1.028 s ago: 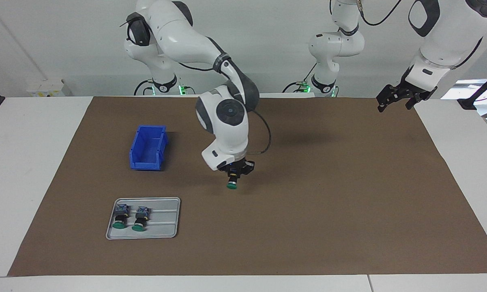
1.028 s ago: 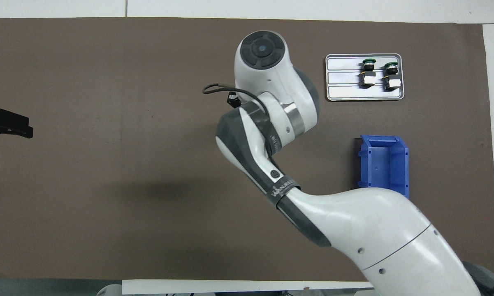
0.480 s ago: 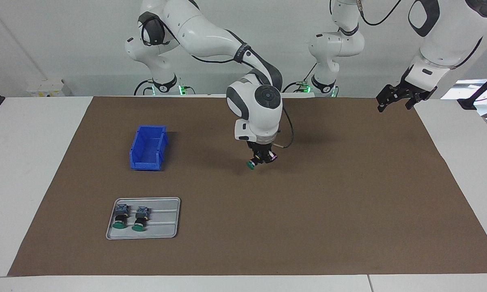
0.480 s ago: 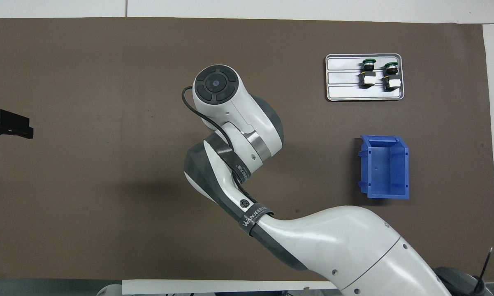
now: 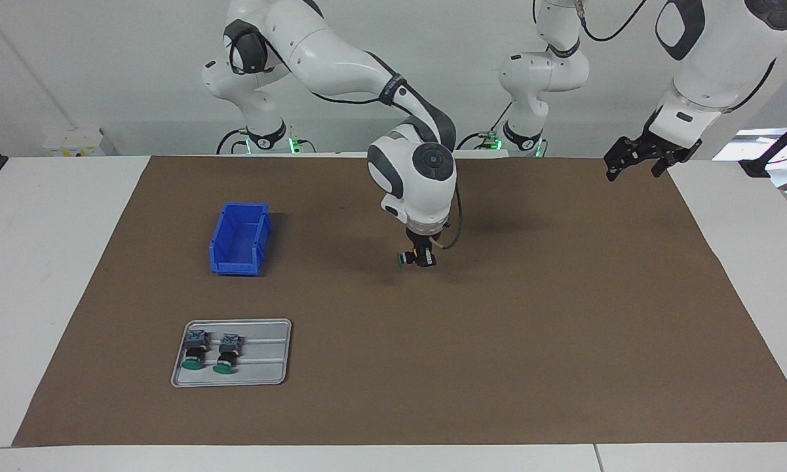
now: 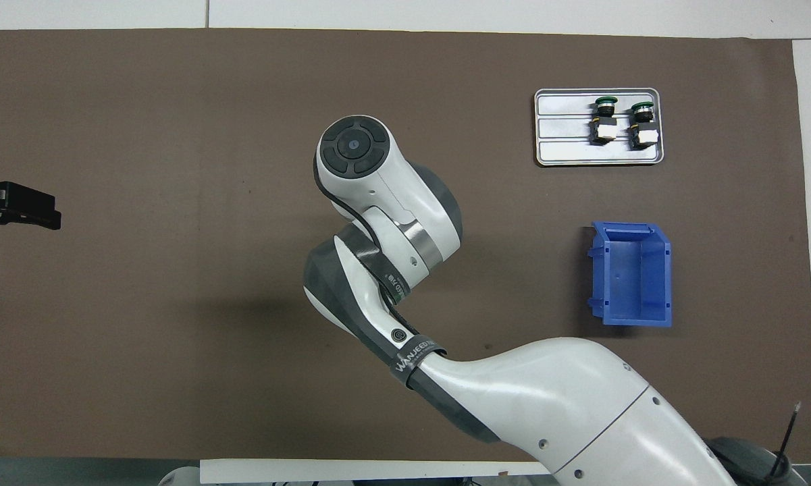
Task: Place and press button with both arms
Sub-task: 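Carry the green-capped block with the right gripper to the table center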
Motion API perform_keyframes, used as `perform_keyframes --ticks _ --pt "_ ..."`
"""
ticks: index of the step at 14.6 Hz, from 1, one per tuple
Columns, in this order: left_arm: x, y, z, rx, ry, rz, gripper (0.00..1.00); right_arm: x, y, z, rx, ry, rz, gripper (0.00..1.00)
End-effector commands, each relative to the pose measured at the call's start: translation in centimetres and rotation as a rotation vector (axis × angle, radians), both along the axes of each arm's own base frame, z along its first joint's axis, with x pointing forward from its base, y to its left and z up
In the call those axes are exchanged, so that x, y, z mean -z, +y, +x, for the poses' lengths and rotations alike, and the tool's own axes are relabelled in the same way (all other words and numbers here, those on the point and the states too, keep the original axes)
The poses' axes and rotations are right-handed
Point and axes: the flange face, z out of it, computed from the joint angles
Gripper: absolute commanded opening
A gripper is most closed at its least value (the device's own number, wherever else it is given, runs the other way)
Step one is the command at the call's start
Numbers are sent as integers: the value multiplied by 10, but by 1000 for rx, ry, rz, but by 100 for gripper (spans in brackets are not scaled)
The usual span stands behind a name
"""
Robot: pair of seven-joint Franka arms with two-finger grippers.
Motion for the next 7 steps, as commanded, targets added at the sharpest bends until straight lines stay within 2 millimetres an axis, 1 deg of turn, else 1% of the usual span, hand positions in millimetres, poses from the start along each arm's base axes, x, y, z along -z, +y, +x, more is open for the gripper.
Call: perform_keyframes --ticks 1,2,3,5,6,7 --pt "-1 -2 -9 -5 -12 11 100 16 19 -17 14 -14 26 10" --pt "-1 -4 -9 -2 -12 11 100 22 19 -17 21 -21 32 12" --pt "-1 -9 -10 10 -10 11 100 30 18 -20 21 -26 36 16" --pt "-1 -8 -9 6 -13 11 100 39 15 -24 22 -23 32 17" --pt "-1 -3 -9 -5 -10 11 100 41 13 -25 24 -21 31 18" --pt "-1 -2 -9 -8 -12 11 100 47 17 -31 22 -21 29 19"
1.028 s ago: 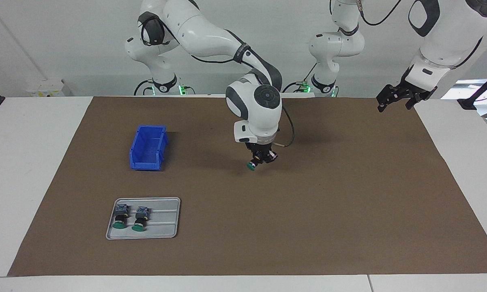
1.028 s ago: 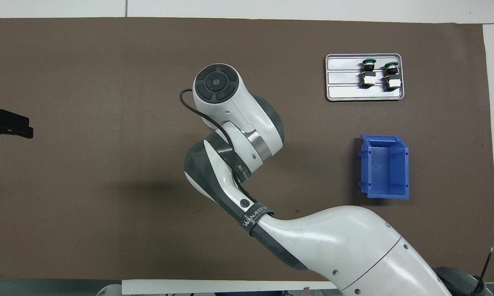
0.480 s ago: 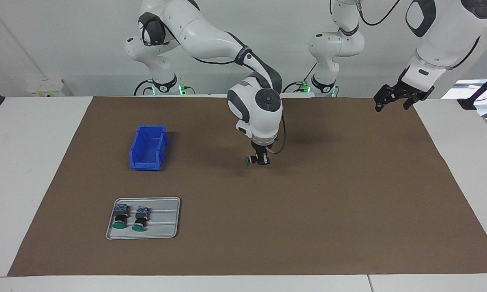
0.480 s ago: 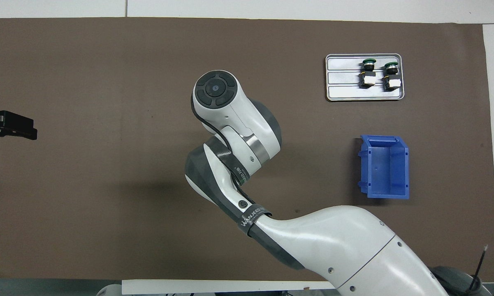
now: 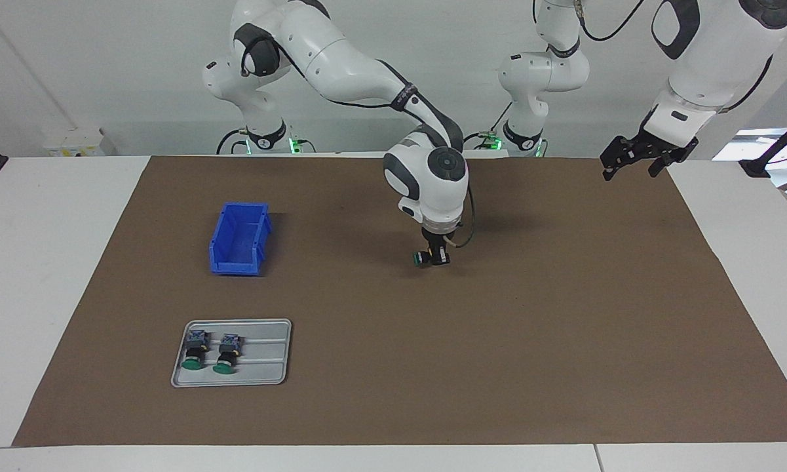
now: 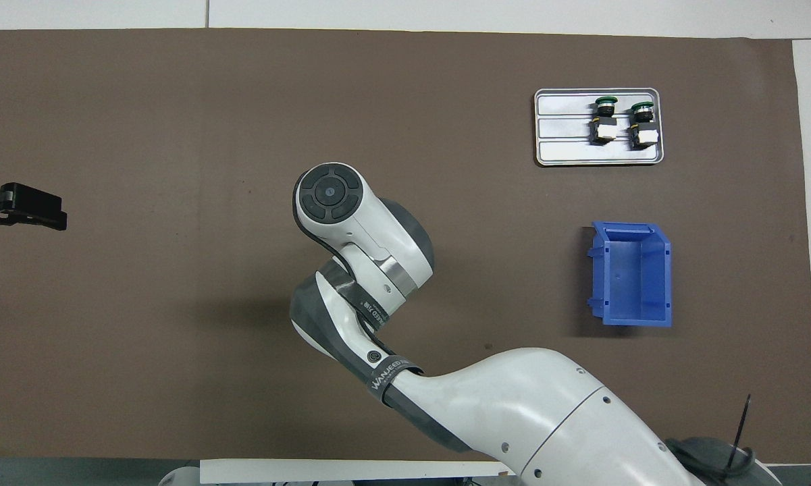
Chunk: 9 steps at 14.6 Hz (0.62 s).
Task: Place and press button with both arms
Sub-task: 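Carry the green-capped block with the right gripper to the table center, then release the block with the right gripper while the left gripper reaches in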
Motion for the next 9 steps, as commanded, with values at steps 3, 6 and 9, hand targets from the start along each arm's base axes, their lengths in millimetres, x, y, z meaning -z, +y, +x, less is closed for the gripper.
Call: perform_keyframes --ticks 3,6,9 --pt "0 7 -8 -21 -6 11 100 6 2 -9 34 1 9 58" --pt "0 7 -9 -43 -6 13 100 -10 -7 5 42 8 2 89" --pt "-1 5 -10 -78 -8 15 100 -46 -27 21 -53 11 1 98"
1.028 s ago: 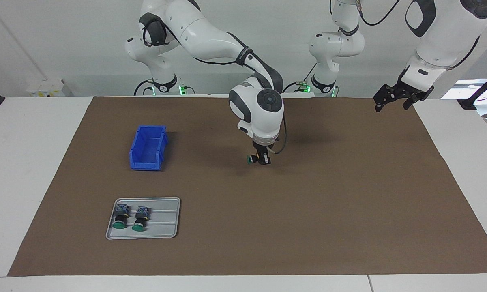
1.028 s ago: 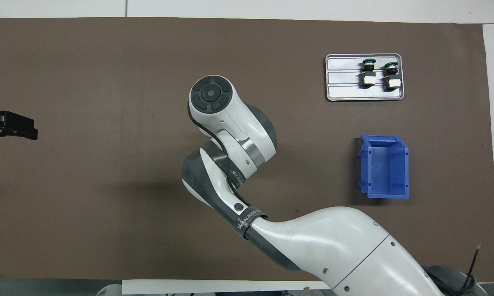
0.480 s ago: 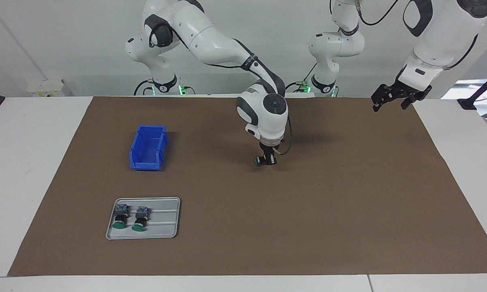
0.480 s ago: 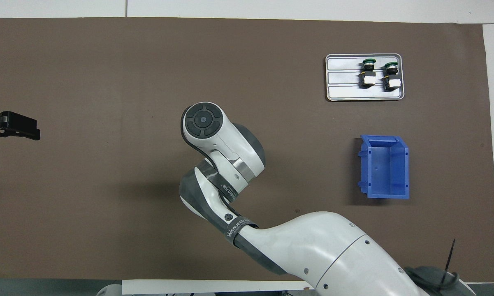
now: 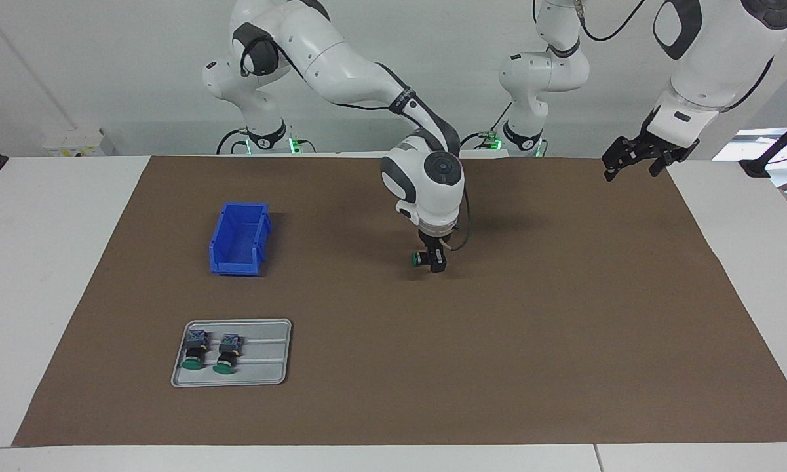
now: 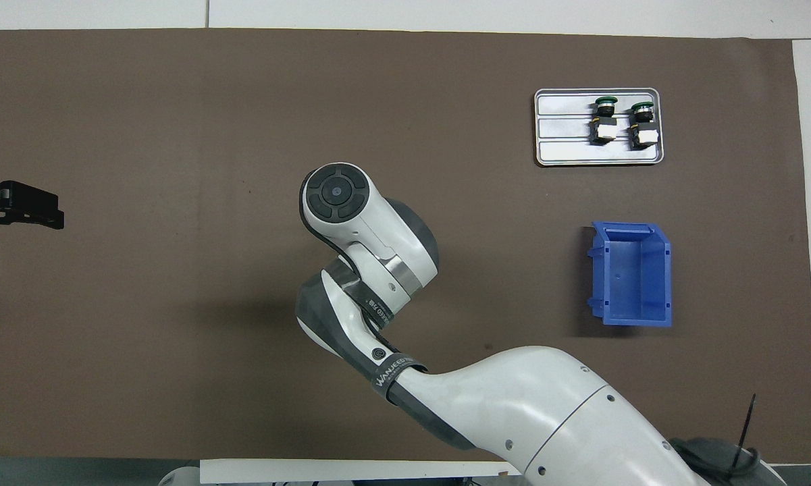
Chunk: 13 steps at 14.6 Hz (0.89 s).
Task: Place and press button with both arms
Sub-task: 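Release the block with the right gripper while the left gripper reaches in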
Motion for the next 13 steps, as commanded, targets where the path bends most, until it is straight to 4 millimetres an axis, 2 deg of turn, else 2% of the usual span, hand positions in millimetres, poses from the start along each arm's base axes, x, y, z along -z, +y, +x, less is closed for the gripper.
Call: perform_keyframes --ticks 1,2,4,6,8,9,11,13 --pt "0 3 -10 -29 -5 13 100 -55 -40 26 -113 22 -2 98" --pt "0 3 -10 -30 -4 13 100 -77 -61 33 -179 31 -2 98" --pt "1 4 -10 -56 -5 15 100 -138 -117 46 -314 3 20 98" --pt "2 3 -11 -131 0 23 100 -184 -174 53 -403 -3 26 98" --pt "6 -3 -13 -193 9 31 100 -213 -243 62 -545 17 34 98" --pt "11 -13 -13 -254 10 40 100 -225 -275 64 -633 26 44 98" --pt "21 -48 -17 -331 9 56 100 -246 -334 64 -809 22 66 98" --pt "27 -73 -18 -407 6 69 100 -270 -388 56 -990 9 83 98"
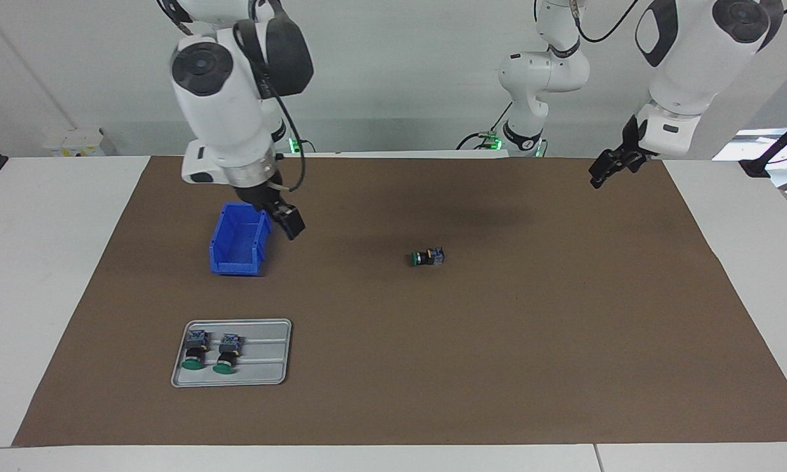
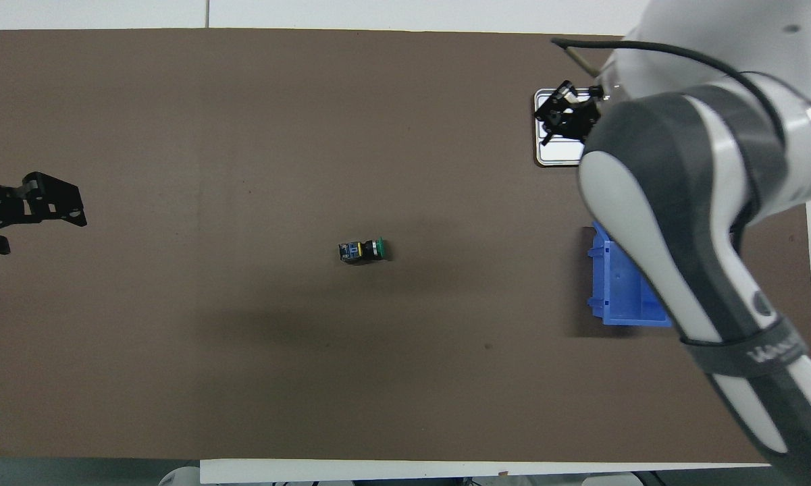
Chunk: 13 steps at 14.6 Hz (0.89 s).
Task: Place and press button with both arms
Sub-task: 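Release the block with the right gripper while the left gripper reaches in, then move the left gripper over the green-capped block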
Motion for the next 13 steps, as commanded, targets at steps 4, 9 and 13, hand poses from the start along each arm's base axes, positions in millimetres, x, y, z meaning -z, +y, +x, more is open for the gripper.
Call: perform_keyframes --ticks 4,9,13 --pt "40 -96 -9 -267 -46 41 100 -46 -111 -28 -482 -50 35 99" --pt "95 -173 -3 -573 -19 15 100 -56 -164 -48 -615 29 -32 99" --pt "133 -227 -8 -774 -41 23 100 -51 -166 -57 -649 65 0 99"
